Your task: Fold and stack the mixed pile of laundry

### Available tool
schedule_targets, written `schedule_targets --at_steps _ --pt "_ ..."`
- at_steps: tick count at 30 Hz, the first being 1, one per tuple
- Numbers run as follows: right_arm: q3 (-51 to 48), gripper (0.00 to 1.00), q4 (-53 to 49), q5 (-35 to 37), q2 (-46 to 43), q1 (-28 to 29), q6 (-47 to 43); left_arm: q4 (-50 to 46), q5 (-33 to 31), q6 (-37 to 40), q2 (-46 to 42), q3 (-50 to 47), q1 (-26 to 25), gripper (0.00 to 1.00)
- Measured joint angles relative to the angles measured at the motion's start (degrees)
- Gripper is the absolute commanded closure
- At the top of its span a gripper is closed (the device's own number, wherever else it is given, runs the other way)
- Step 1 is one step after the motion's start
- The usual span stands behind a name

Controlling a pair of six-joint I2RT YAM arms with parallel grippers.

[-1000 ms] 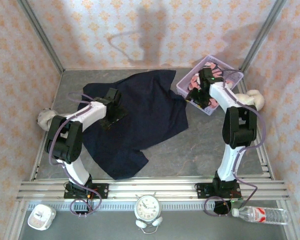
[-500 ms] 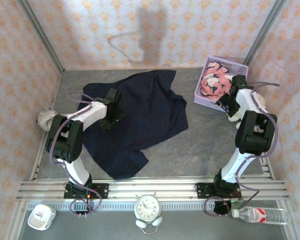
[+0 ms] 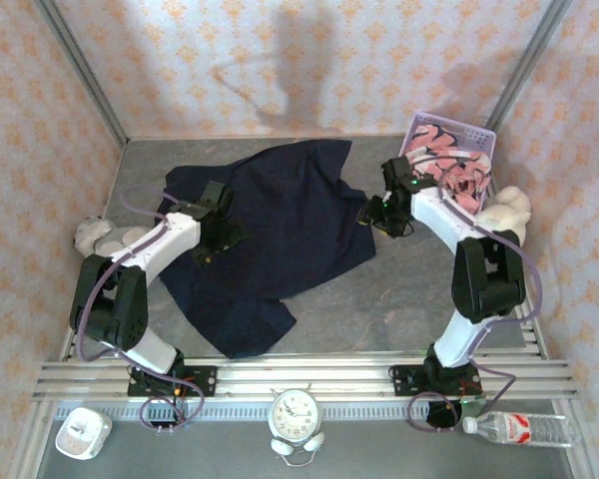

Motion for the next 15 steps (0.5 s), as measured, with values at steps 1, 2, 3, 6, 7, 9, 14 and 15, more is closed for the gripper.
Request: schedule_targets --at_steps 1,2,3,6,7,9,14,15 --pt "-1.07 0.47 0.46 0.02 1.2 0.0 0.52 0.31 -0.02 -0.35 -0.02 -1.42 0.0 0.03" --pt "-1.88 0.48 0.72 0.07 2.08 -0.17 0.92 0.7 -0.09 -0.72 0.04 -2.71 0.0 0.03" --pt "-2.78 0.48 0.9 0.07 2.89 -0.48 1.18 0.96 -0.15 -1.16 0.11 -3.82 0.0 0.03" --pt "-4.59 0.55 1.36 -0.07 4.85 -1.01 1.68 1.84 -0.52 -2.64 1.22 -5.31 0.0 0.03" --pt "-4.92 0.61 1.75 -0.37 5.25 -1.01 1.92 2.56 -0.66 -3.08 1.97 -5.33 0.0 0.03" --pt "-5.22 0.72 2.56 -0.96 5.75 -0.98 2.43 4.17 -0.9 -3.8 3.56 -5.31 0.0 0.03" --pt "-5.29 1.0 3.65 -1.09 5.99 -0.85 3.87 4.57 -2.95 -4.0 7.52 -3.67 0.0 0.02" --pt "-5.29 1.0 3.32 -0.35 5.81 -0.85 4.28 4.52 -3.34 -3.98 8.13 -2.89 0.0 0.02"
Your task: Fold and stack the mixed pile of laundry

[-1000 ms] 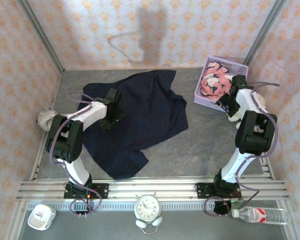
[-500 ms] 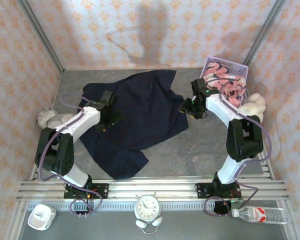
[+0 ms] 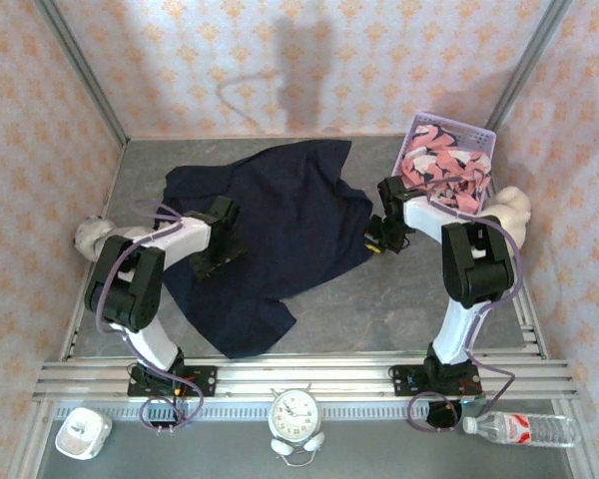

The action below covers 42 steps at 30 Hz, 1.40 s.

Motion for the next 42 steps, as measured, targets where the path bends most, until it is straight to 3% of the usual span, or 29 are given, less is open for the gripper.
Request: schedule_targets --at_steps 3,8,9,11,12,17,25,29,34,42 --pt "0.0 1.0 -3.67 3.06 -2.56 0.0 -0.63 0.0 -0.63 0.46 1.07 1.09 0.0 0.02" --pt "-1.62 1.0 -11.85 7.39 -15.43 0.35 -1.53 -0.04 -0.96 1.99 1.18 1.18 0.0 0.02" --pt "-2.8 0.92 -13.38 7.5 -18.27 0.74 -1.49 -0.07 -0.96 2.43 1.18 1.16 0.0 0.02" --pt "-5.29 0.65 -16.02 7.52 -21.2 1.79 -1.27 -0.13 -0.96 3.06 1.14 1.16 0.0 0.02" --pt "-6.47 0.59 -17.25 7.56 -21.27 2.29 -1.07 -0.31 -1.01 3.45 1.03 1.16 0.0 0.02" --pt "-5.44 0.51 -21.7 8.92 -15.56 2.73 -0.87 -3.43 -1.16 5.6 0.11 1.88 0.0 0.01" --pt "21.0 0.51 -15.08 7.15 -0.48 2.86 -2.1 -7.72 -2.99 9.99 -1.33 12.94 0.44 0.01" --pt "27.78 0.51 -10.6 6.19 9.25 3.54 -1.25 -8.09 -2.97 11.21 -0.02 17.27 4.02 0.05" --pt "30.4 0.51 -6.34 4.48 19.34 4.42 1.49 -7.63 -2.78 11.32 9.31 23.71 9.77 0.13" --pt "32.7 0.5 -4.98 6.05 21.79 4.59 4.48 -9.14 -1.29 10.91 25.62 36.87 9.97 0.15"
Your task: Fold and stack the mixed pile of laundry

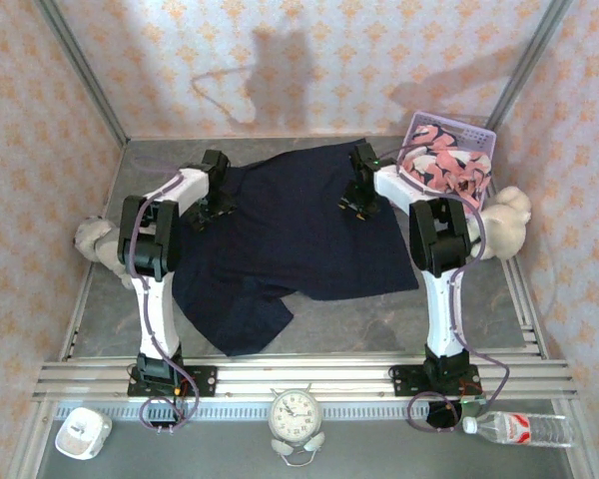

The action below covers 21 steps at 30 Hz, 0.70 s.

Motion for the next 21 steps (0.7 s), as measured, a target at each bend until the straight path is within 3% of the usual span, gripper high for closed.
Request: schedule_targets --at_steps 7,12,15,21 --pt "2.03 0.49 0.0 2.32 1.18 0.02 1.6 -5.6 0.46 2.75 13.51 21.79 0.24 0.13" --pt "6.21 0.48 -0.66 3.45 3.45 -0.85 1.38 -9.44 3.58 7.69 23.78 41.07 0.61 0.06" --pt "8.74 0.45 -1.97 4.22 4.33 -2.01 0.59 -9.97 7.41 9.6 24.17 42.64 1.25 0.0" --pt "8.79 0.44 -3.5 4.46 2.32 -3.21 -2.8 -15.1 11.93 13.51 21.75 44.46 2.01 0.0"
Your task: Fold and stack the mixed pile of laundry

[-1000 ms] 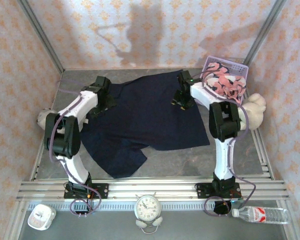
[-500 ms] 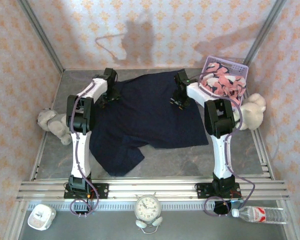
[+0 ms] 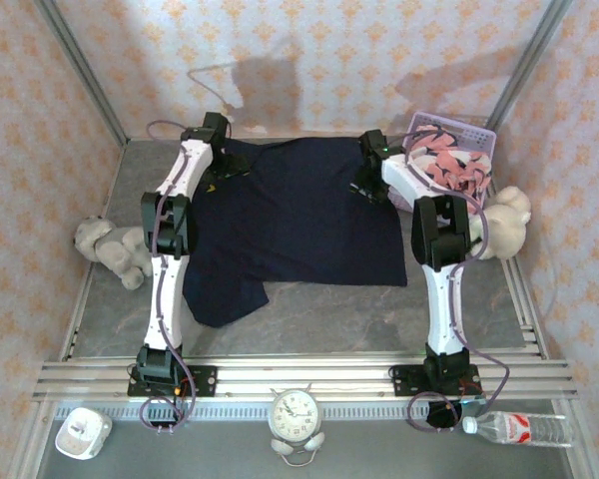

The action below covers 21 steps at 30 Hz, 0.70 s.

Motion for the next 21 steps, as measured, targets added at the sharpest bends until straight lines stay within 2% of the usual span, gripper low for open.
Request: schedule_targets --at_steps 4,12,16,21 --pt "-7.61 0.43 -2.1 -0.13 -7.04 0.35 -2.01 0.04 0.61 1.11 -10.99 -10.56 -0.07 0.0" --pt "-28.96 0.43 -4.02 0.76 -26.23 0.33 -4.11 8.07 0.5 -3.02 -43.06 -44.96 -1.73 0.0" --pt "-39.43 0.43 -4.22 2.05 -32.98 -0.02 -4.98 11.34 -0.46 -6.56 -51.17 -61.0 -3.76 0.0" --pt "-49.03 0.43 -4.0 2.12 -36.94 -4.07 -5.18 13.38 -1.62 -11.41 -57.94 -78.29 -5.73 0.0"
